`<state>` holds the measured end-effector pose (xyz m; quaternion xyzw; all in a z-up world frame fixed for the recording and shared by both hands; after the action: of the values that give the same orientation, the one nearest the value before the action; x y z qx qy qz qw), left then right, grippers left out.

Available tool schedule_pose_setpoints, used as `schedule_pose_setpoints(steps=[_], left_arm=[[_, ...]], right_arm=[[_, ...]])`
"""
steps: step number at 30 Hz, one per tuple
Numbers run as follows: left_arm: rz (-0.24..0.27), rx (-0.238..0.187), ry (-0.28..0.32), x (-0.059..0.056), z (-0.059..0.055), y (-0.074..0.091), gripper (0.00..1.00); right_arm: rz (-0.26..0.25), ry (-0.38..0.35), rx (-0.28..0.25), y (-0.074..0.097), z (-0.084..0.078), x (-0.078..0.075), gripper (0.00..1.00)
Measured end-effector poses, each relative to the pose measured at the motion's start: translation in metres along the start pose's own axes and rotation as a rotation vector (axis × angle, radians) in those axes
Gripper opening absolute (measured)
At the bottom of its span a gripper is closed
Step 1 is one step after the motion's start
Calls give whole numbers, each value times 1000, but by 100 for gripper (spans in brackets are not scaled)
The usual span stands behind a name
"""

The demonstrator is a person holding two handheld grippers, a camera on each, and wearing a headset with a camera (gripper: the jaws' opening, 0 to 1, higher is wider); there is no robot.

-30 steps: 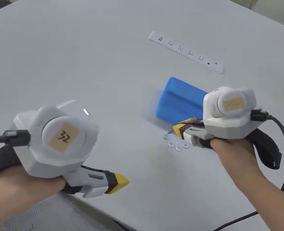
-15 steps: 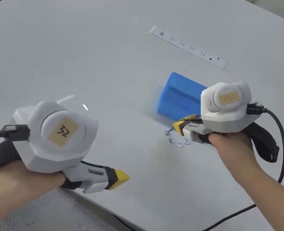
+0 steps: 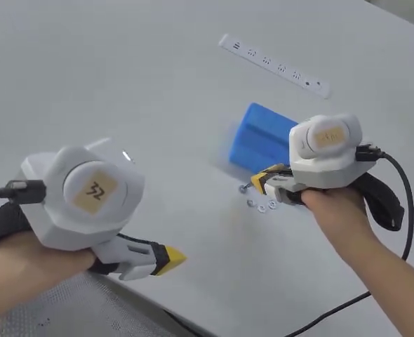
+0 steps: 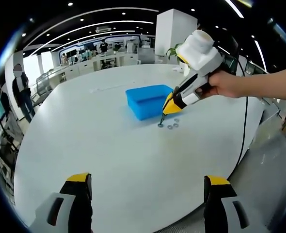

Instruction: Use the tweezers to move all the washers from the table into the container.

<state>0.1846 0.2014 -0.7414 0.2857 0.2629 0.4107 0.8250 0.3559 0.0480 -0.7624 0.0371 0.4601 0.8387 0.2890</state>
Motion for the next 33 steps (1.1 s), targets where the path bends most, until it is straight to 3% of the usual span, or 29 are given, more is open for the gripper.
schedule_pose_setpoints(steps=[16, 25, 33], left_arm=[[1, 8, 1, 0, -2, 1, 99], [5, 11, 5, 1, -3, 1, 99], [1, 20, 6, 1, -5, -1, 99]], right_arm=[[18, 80, 55, -13, 18, 1, 3], [23, 108, 45, -16, 24, 2, 3], [11, 79, -9, -20, 22, 0, 3]])
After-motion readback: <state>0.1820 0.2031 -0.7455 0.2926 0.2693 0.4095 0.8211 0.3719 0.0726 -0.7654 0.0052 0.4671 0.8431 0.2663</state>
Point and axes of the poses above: the centre of the closed fingertips' face, and the gripper's own axes: y roughly backward along the fingers, x roughly to its left, z roughly out of its top, the point moved 7 cm from there along y, roughly backward along the fingers, and after that the axes turned 13 degrees about -z, right-handed, at the moved point
